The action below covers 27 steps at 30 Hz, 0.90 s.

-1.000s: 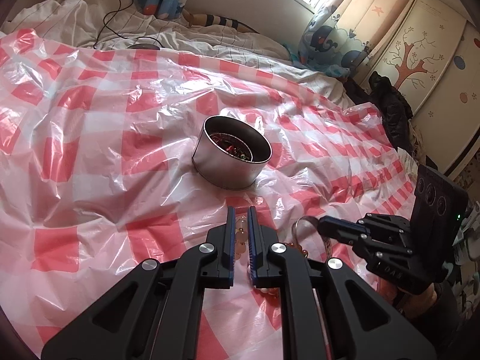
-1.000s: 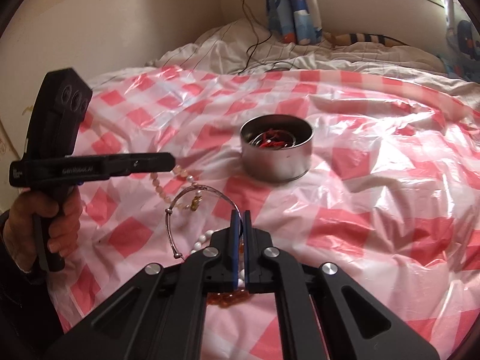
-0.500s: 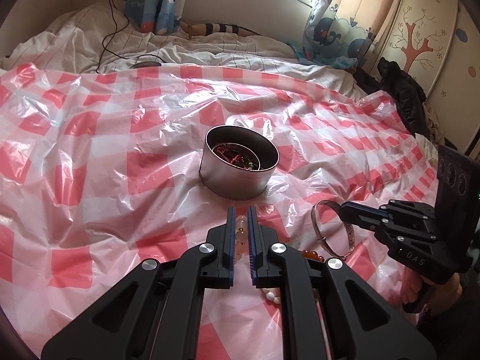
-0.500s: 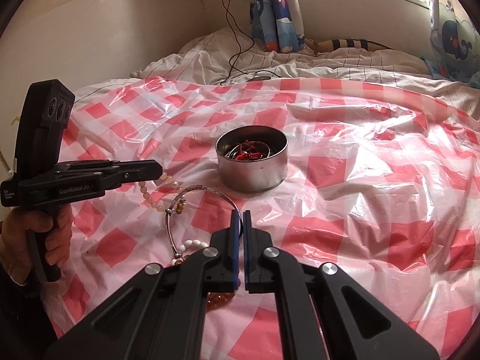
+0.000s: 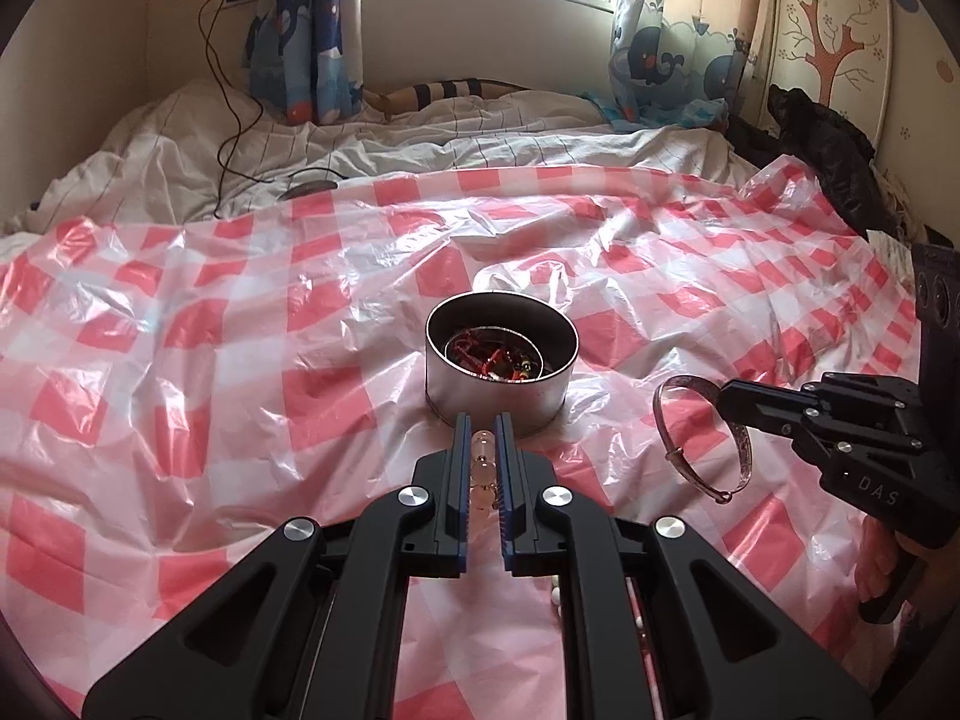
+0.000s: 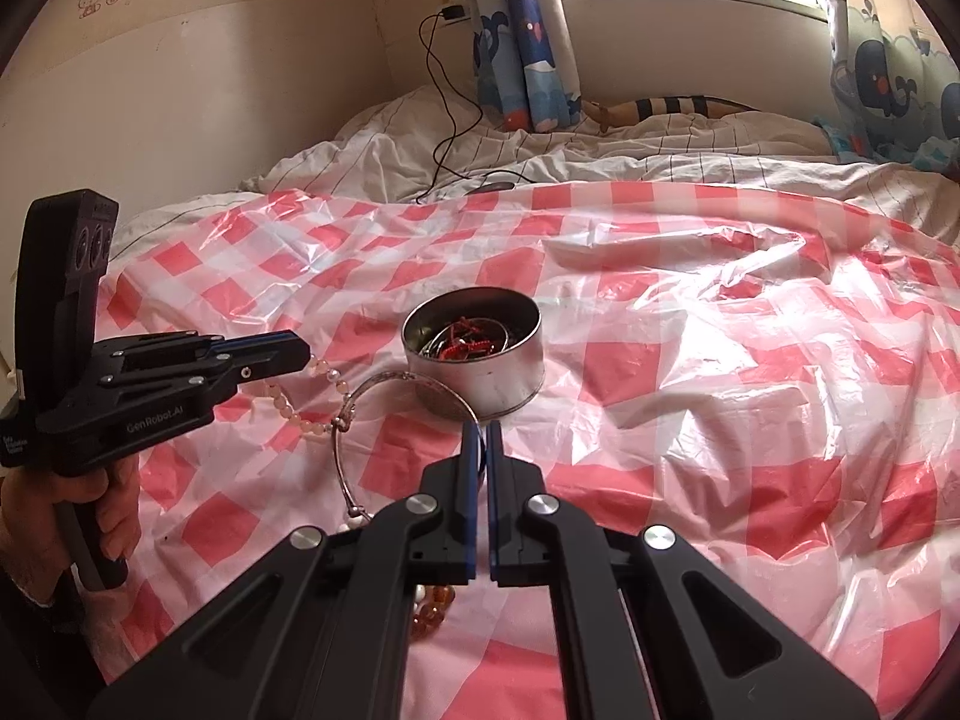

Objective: Organize jewelry
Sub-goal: 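Carry both held bracelets over the silver tin and open both tools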

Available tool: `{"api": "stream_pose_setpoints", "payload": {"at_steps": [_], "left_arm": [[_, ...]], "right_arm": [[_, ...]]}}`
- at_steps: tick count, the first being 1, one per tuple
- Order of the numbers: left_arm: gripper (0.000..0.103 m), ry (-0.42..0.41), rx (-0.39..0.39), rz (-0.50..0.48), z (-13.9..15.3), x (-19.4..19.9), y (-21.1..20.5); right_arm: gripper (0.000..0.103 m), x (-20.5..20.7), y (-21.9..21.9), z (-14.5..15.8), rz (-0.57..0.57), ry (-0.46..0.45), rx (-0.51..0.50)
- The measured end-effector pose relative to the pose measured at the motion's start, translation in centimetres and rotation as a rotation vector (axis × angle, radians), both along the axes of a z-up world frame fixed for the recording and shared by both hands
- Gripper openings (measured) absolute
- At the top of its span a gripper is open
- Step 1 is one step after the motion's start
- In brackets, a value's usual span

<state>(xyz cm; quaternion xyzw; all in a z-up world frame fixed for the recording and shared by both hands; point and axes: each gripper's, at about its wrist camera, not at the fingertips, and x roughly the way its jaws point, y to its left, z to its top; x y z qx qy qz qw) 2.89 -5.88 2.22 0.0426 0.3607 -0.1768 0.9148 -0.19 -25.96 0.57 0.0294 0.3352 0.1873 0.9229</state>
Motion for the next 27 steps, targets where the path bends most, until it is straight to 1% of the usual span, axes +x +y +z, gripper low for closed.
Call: {"api": "stream_pose_setpoints", "payload": {"at_steps": [5, 11, 22, 27], "left_arm": [[0.007, -0.04, 0.043, -0.01, 0.4, -0.3, -1.2], [0.007, -0.072, 0.073, -0.01, 0.9, -0.6, -1.7], [0.007, -0.115, 0.107, -0.013, 1.4, -1.1, -2.3], [0.007, -0.122, 0.108, -0.012, 1.6, -1.2, -2.4]], "right_arm": [[0.003, 0.3, -0.3, 0.2, -0.012, -0.011, 0.01], [0.003, 0.4, -0.1, 0.5, -0.009, -0.028, 0.02], [0.003, 0.2, -0.2, 0.8, -0.011, -0.051, 0.028], [0.003, 0.2, -0.1, 1.0, -0.011, -0.054, 0.029]]}}
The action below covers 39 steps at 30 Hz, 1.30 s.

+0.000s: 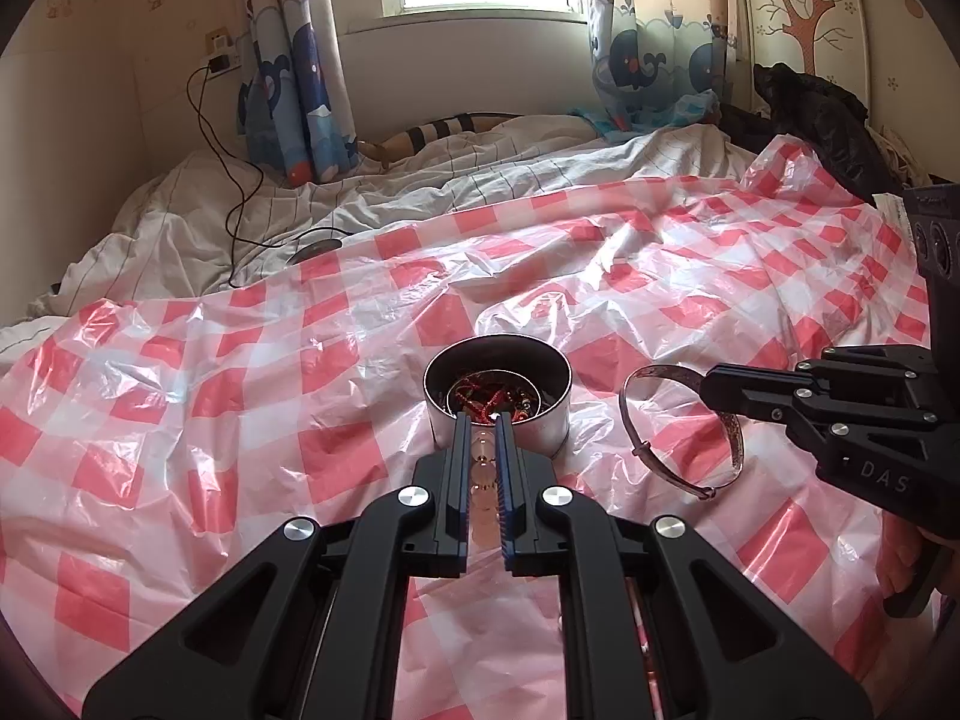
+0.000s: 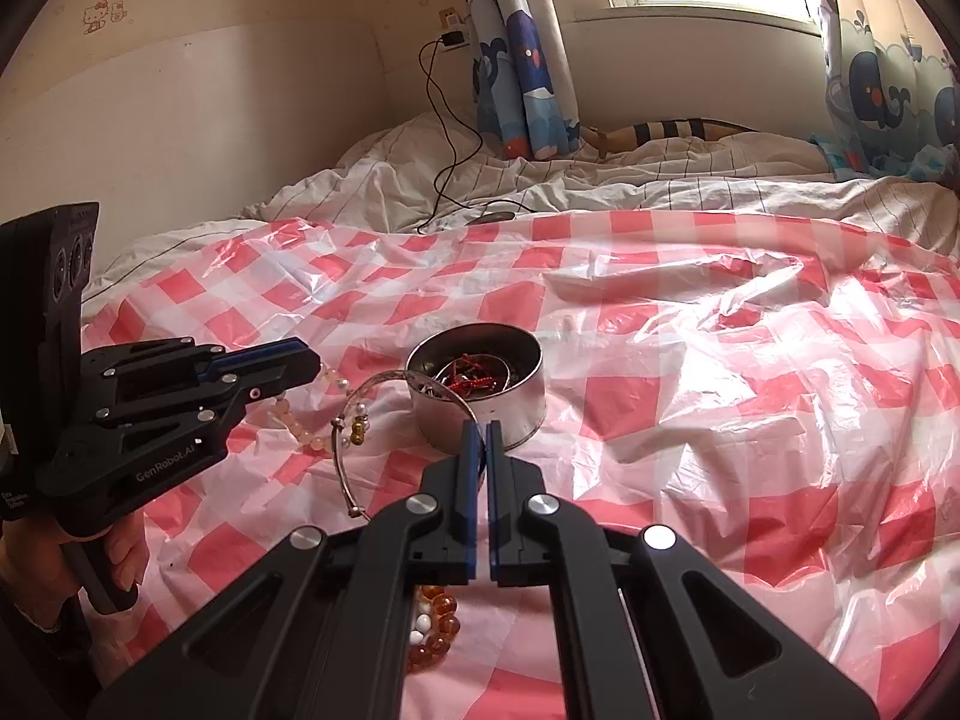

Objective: Organize jewelry
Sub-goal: 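Carry both held bracelets over the silver tin and open both tools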

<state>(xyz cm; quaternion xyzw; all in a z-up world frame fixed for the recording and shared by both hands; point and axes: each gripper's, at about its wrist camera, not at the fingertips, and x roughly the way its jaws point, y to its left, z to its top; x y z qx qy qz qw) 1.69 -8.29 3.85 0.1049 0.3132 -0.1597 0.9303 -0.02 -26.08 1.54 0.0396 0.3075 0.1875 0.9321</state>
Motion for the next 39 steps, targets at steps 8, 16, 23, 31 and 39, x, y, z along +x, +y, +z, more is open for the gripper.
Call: {"api": "stream_pose_setpoints", "payload": {"at_steps": [8, 16, 23, 31, 39], "left_arm": [[0.007, -0.017, -0.037, -0.003, 1.0, 0.7, 0.2], [0.007, -0.028, -0.1, 0.017, 2.6, 3.3, 0.8], [0.007, 0.02, -0.166, 0.004, 2.2, 5.4, 0.7], [0.007, 0.082, -0.224, -0.013, 0.8, 7.4, -0.2], [0.008, 0.177, -0.244, -0.032, -1.5, 11.0, -1.7]], "right_arm": [[0.003, 1.7, -0.1, 1.4, -0.022, -0.052, 0.015], [0.003, 1.9, -1.2, 2.0, -0.081, -0.062, -0.005], [0.003, 2.0, -1.8, 1.8, -0.107, -0.049, -0.018], [0.003, 2.1, -2.0, 1.3, -0.116, -0.032, -0.024], [0.003, 2.2, -2.0, 1.0, -0.118, -0.029, -0.025]]}}
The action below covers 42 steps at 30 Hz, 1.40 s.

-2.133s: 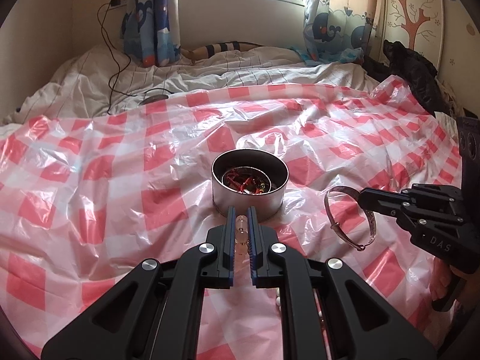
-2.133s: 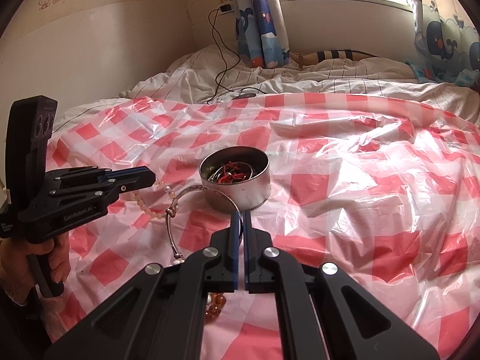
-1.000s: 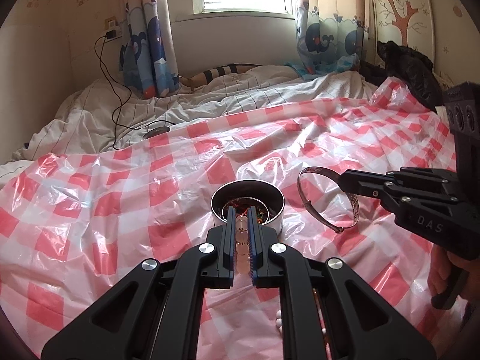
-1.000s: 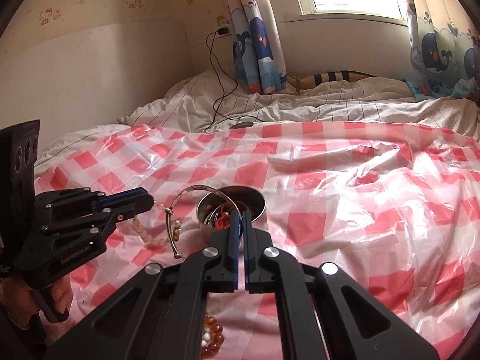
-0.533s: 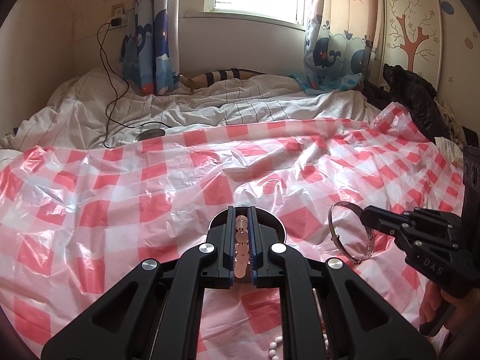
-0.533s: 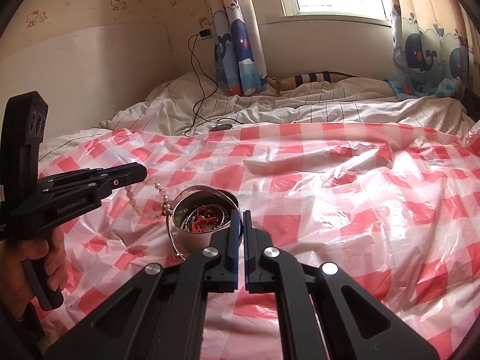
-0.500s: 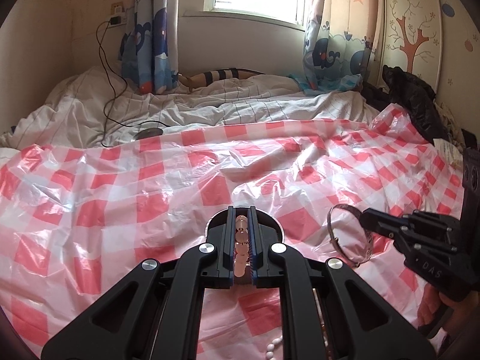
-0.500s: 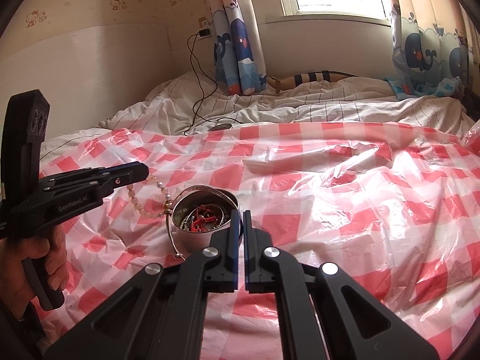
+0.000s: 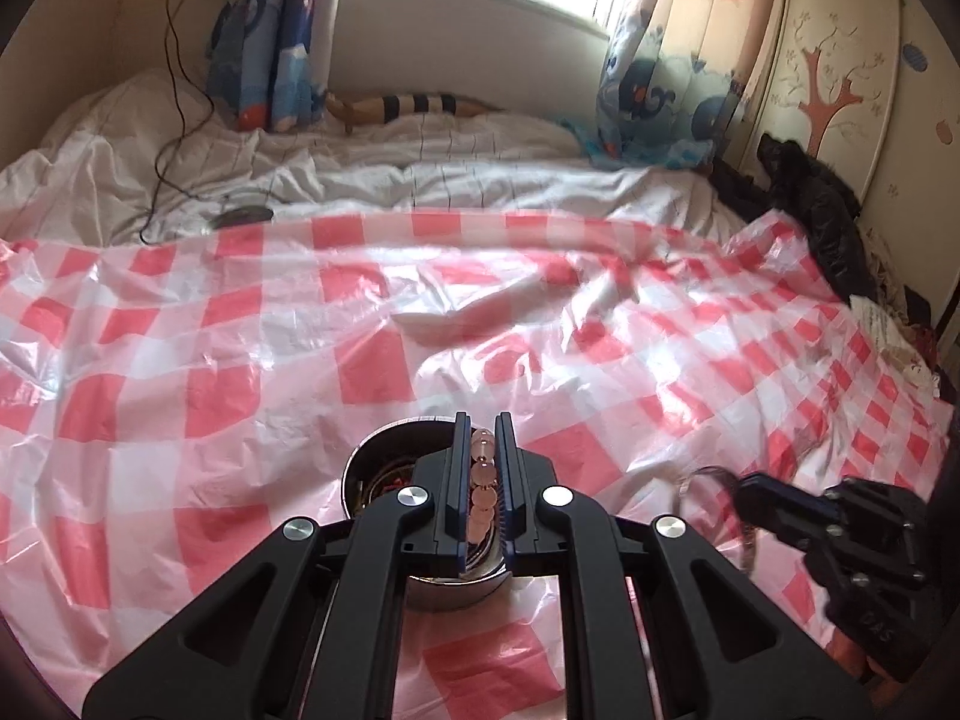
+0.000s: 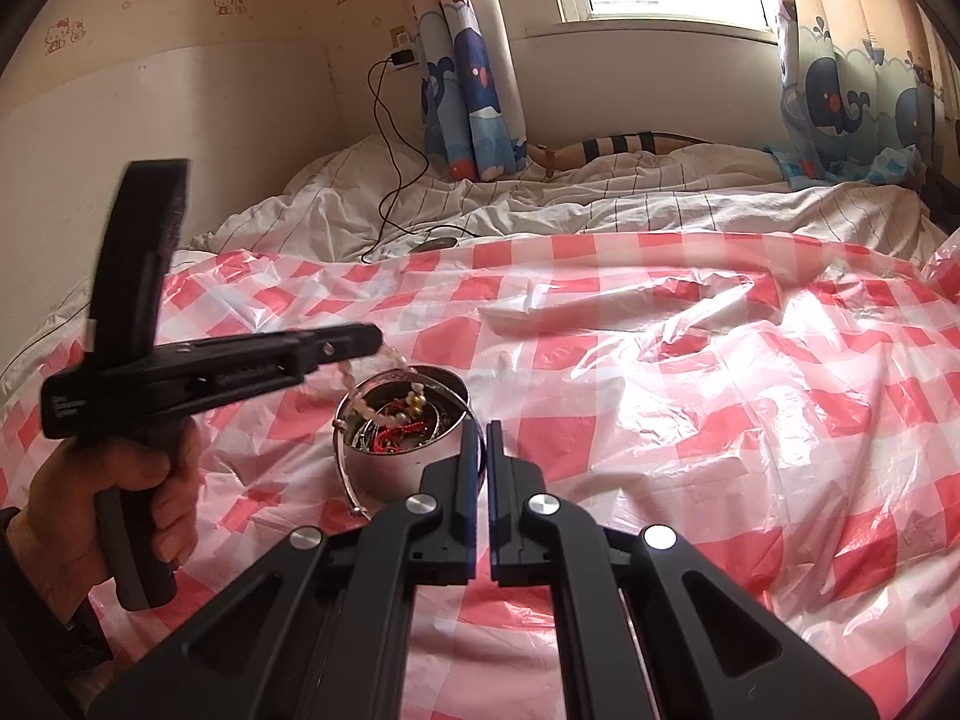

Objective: Organize jewelry
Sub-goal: 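Carry both held bracelets over the silver tin and open both tools, then move both tools toward the white bead and amber bead bracelets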

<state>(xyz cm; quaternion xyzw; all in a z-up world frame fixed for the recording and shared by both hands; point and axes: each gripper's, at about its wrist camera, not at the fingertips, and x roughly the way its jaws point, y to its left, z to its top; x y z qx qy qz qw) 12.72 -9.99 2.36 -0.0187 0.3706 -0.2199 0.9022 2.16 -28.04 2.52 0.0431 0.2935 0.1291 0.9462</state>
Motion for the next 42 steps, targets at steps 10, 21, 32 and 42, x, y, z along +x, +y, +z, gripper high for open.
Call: {"api": "stream_pose_setpoints", "payload": {"at_steps": [10, 21, 32, 42], "left_arm": [[0.042, 0.038, 0.052, 0.098, -0.3, -0.3, 3.0], [0.052, 0.051, 0.054, 0.169, -0.5, -3.1, 6.7], [0.056, 0.049, 0.061, 0.138, -0.4, -3.3, 5.8], [0.058, 0.068, 0.075, 0.119, -0.6, -3.6, 5.7]], "right_arm": [[0.003, 3.3, 2.0, -0.3, 0.017, 0.005, -0.08], [0.003, 9.7, 7.8, -3.1, 0.083, 0.077, -0.232], [0.042, 10.1, 8.5, -3.8, 0.076, 0.062, -0.245], [0.042, 5.7, 2.3, -1.4, 0.013, 0.086, -0.04]]}}
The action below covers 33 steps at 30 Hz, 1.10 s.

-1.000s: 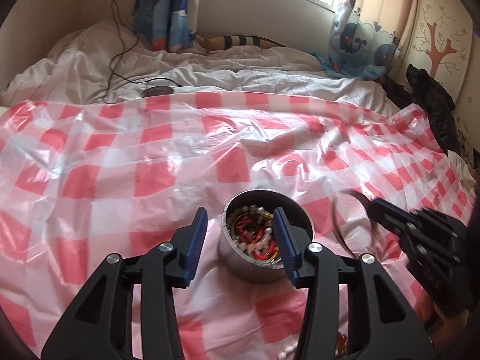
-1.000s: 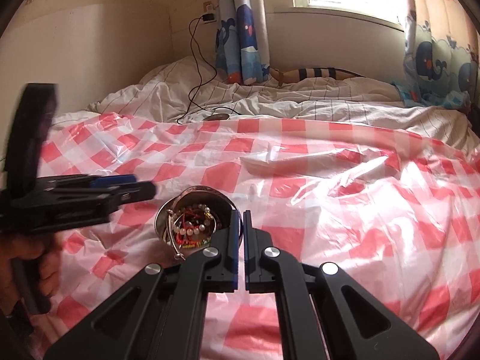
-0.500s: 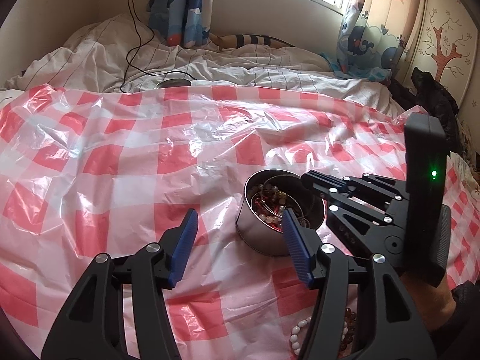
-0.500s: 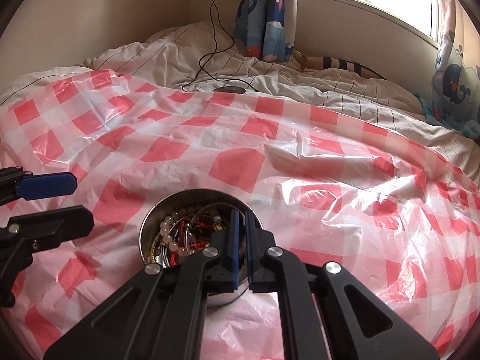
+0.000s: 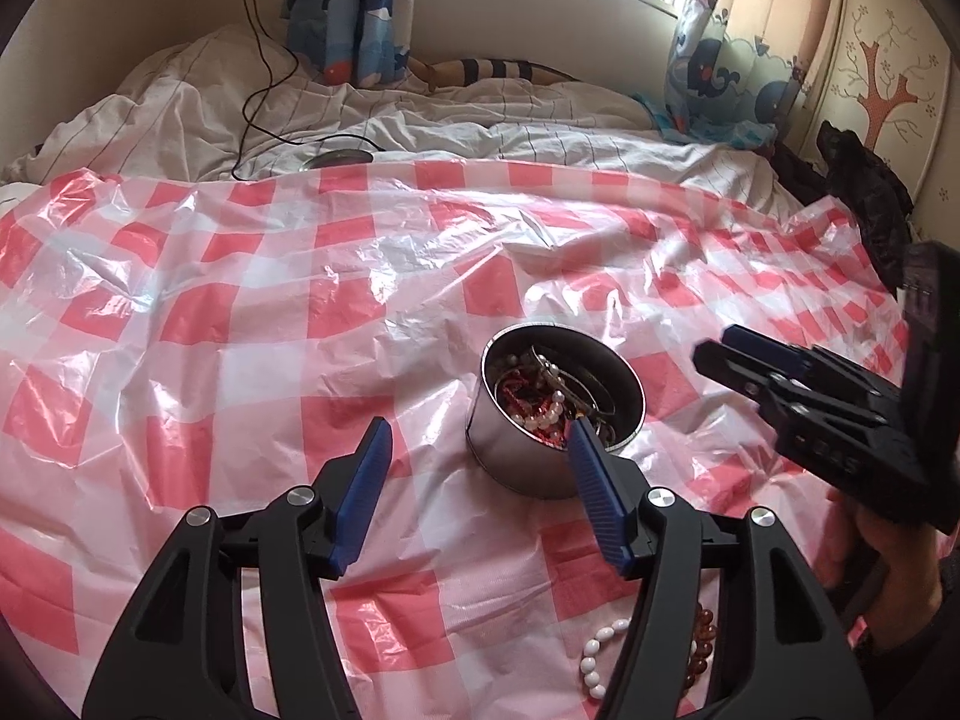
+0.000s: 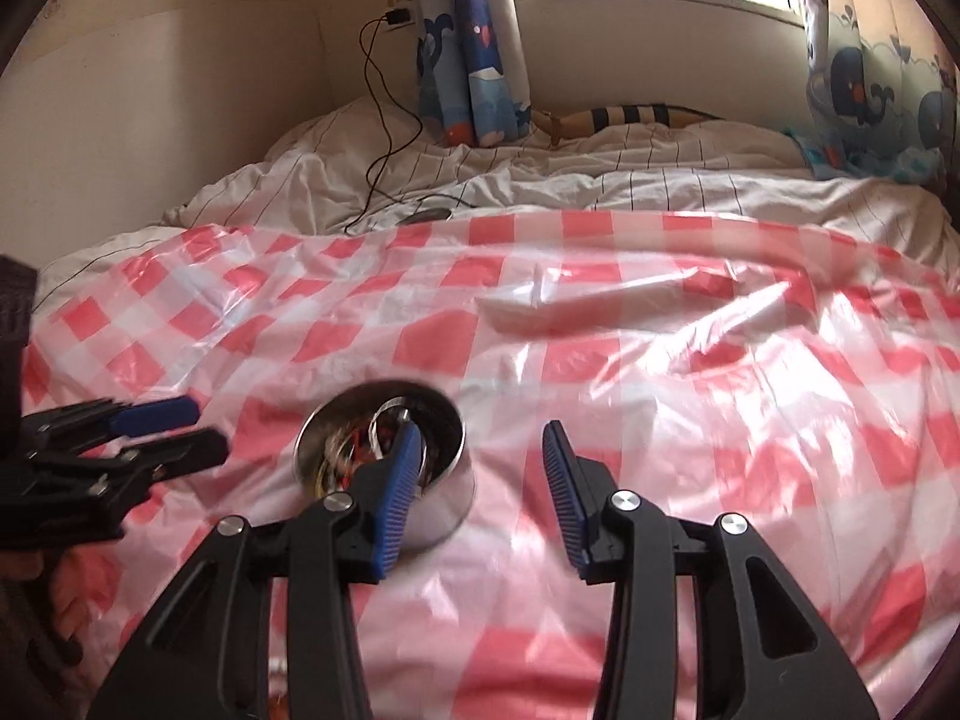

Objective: Organize jewelry
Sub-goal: 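Move both tools toward the white bead and amber bead bracelets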

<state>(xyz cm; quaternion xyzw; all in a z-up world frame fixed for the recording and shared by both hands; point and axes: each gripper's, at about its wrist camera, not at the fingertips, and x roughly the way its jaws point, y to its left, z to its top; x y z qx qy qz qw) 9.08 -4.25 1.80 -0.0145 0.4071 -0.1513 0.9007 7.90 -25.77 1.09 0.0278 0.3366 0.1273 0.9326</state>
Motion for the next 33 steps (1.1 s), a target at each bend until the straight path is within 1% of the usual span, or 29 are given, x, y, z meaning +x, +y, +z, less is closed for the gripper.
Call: {"api": "stream_pose_setpoints", "payload": {"at_steps": [2, 5, 7, 9, 12, 16, 17, 19, 20, 22, 24, 26, 28, 31, 32, 33], "left_arm": [[0.058, 0.009, 0.007, -0.016, -0.2, -0.4, -0.4], [0.058, 0.024, 0.008, -0.038, -0.8, -1.7, -0.7], [0.059, 0.051, 0.018, -0.056, -1.7, -3.1, -0.7], [0.059, 0.083, 0.024, -0.081, -2.7, -4.5, -0.8], [0.059, 0.081, 0.074, -0.093, -3.4, -6.5, -1.1], [0.059, 0.07, 0.082, -0.098, -3.1, -6.7, -1.0], [0.059, 0.072, 0.086, -0.102, -3.1, -6.6, -1.0], [0.059, 0.086, 0.128, -0.124, -3.6, -6.7, -1.4], [0.059, 0.087, 0.166, -0.139, -3.8, -6.8, -1.9], [0.059, 0.086, 0.208, -0.174, -4.1, -7.1, -2.8], [0.059, 0.079, 0.253, -0.207, -4.4, -7.5, -3.6], [0.059, 0.08, 0.313, -0.226, -5.0, -7.8, -4.4], [0.059, 0.082, 0.368, -0.236, -5.5, -8.0, -4.9], [0.059, 0.094, 0.393, -0.28, -6.1, -8.4, -5.8], [0.059, 0.08, 0.425, -0.286, -6.3, -8.5, -6.1], [0.062, 0.049, 0.476, -0.277, -6.4, -8.5, -6.3]], "right_arm": [[0.042, -2.1, -0.3, -0.1, 0.023, 0.03, 0.023], [0.042, -5.2, -0.1, -0.5, 0.059, 0.063, 0.005], [0.044, -6.8, -0.5, -1.0, 0.058, 0.088, 0.005], [0.044, -7.8, -0.9, -1.3, 0.062, 0.12, 0.0], [0.044, -8.9, -0.4, -1.7, 0.113, 0.134, -0.026], [0.044, -9.4, 2.3, -3.3, 0.222, 0.176, -0.106], [0.044, -9.5, 2.8, -3.7, 0.235, 0.179, -0.13], [0.044, -9.7, 4.0, -4.7, 0.232, 0.173, -0.225], [0.044, -9.8, 4.4, -5.1, 0.226, 0.17, -0.264], [0.044, -9.7, 4.8, -5.7, 0.21, 0.16, -0.325], [0.048, -9.8, 5.1, -6.0, 0.201, 0.154, -0.359], [0.055, -9.7, 4.9, -6.2, 0.182, 0.144, -0.383], [0.057, -9.6, 4.8, -6.2, 0.168, 0.13, -0.411], [0.057, -9.4, 4.3, -6.0, 0.116, 0.103, -0.466], [0.058, -9.2, 4.0, -5.9, 0.091, 0.096, -0.486], [0.058, -9.0, 3.6, -5.8, 0.061, 0.089, -0.503]]}}
